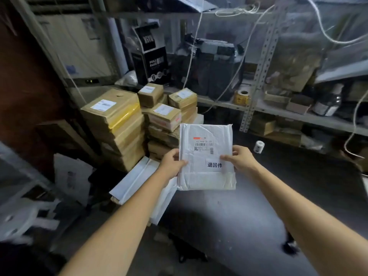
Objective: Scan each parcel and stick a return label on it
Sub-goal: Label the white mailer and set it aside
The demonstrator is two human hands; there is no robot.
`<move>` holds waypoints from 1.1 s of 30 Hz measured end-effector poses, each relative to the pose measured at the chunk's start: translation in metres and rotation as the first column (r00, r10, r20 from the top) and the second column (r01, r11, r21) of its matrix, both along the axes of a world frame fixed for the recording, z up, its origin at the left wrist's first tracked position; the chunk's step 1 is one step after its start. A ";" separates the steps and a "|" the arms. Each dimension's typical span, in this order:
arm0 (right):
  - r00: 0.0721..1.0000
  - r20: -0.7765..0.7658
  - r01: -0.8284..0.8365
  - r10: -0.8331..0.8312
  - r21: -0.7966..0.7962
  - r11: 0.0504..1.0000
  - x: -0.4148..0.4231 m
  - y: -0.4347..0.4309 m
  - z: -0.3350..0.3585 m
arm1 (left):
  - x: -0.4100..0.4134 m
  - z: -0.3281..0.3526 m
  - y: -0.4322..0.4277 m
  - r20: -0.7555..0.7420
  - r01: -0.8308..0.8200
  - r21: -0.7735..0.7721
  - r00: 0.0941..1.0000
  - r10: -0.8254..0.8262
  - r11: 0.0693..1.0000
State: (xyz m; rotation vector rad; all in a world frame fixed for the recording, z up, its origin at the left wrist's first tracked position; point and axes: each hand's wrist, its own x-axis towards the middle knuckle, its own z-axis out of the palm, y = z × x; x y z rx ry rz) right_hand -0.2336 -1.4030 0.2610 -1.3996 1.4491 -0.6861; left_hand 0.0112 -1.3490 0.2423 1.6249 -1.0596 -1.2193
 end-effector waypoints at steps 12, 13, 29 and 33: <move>0.895 0.008 -0.442 0.447 -0.133 0.887 0.205 0.118 0.031 | 0.142 0.047 0.224 0.047 -0.481 -0.063 0.874 0.484 0.874; 0.876 0.010 -0.477 0.482 -0.129 0.869 0.226 0.132 0.031 | 0.157 0.046 0.246 0.045 -0.519 -0.060 0.852 0.522 0.853; 0.565 -0.084 -0.825 0.821 -0.075 0.560 0.534 0.416 -0.025 | 0.367 -0.015 0.592 0.052 -0.848 0.036 0.530 0.846 0.529; 0.538 -0.091 -0.843 0.838 -0.051 0.535 0.597 0.476 -0.050 | 0.418 -0.029 0.653 0.063 -0.867 0.061 0.497 0.865 0.494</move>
